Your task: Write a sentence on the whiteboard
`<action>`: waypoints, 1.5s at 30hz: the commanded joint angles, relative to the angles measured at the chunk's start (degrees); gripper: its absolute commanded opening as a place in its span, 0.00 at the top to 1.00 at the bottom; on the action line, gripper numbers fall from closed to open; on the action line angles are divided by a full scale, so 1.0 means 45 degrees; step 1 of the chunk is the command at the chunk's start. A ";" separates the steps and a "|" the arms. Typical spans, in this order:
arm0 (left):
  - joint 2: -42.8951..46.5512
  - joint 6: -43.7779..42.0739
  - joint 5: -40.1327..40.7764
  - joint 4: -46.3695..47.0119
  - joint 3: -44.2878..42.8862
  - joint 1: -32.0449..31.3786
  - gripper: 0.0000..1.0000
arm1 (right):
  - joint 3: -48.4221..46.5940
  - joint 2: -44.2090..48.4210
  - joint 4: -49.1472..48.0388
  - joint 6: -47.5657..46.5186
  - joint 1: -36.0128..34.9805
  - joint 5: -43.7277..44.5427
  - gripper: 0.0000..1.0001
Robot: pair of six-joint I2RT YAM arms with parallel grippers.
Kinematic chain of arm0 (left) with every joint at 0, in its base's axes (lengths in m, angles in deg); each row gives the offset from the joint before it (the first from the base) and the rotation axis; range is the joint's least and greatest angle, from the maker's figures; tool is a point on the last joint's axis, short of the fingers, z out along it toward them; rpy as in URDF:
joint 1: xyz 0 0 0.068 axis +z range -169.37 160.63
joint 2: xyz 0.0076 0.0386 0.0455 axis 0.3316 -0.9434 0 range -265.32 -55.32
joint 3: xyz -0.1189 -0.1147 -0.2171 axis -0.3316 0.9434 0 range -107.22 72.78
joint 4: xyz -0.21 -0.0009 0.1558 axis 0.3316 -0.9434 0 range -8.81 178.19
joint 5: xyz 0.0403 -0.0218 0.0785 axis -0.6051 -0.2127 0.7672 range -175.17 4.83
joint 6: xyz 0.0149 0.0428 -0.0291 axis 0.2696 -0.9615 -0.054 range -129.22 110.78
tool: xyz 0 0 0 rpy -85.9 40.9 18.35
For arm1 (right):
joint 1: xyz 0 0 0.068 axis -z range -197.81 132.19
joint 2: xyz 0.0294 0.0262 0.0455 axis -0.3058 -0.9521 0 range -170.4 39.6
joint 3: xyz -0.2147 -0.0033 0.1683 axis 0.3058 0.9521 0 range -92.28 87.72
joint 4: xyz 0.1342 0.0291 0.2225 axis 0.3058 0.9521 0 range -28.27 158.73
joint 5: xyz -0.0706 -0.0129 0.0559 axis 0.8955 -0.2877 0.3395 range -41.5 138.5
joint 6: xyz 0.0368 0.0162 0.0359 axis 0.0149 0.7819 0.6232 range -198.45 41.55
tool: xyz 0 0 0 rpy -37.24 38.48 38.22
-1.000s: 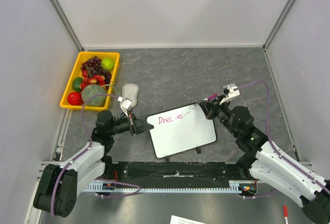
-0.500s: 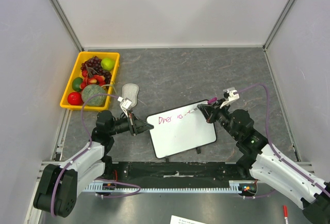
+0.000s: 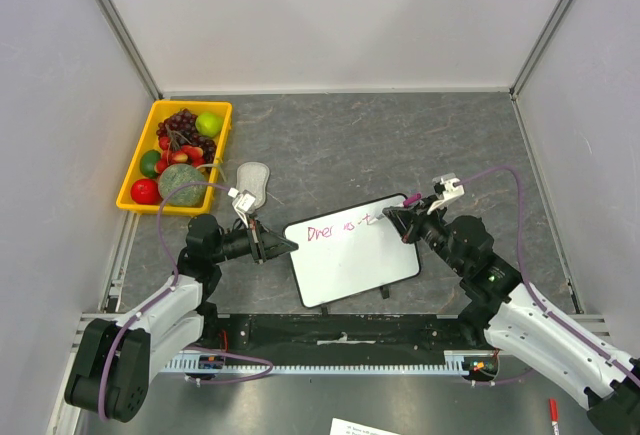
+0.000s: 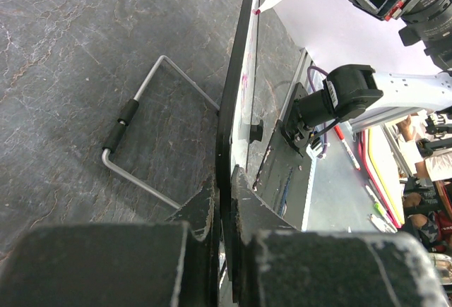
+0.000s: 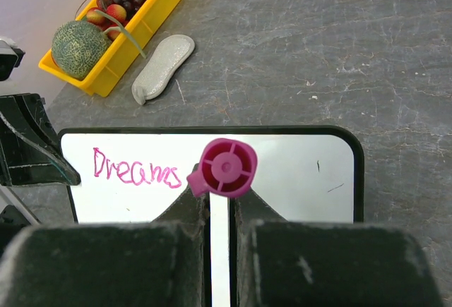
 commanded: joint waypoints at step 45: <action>0.0014 -0.0911 0.0100 0.0291 0.0029 -0.0020 0.98 | -0.0951 -0.0414 0.0402 -0.0591 0.0035 0.1152 1.00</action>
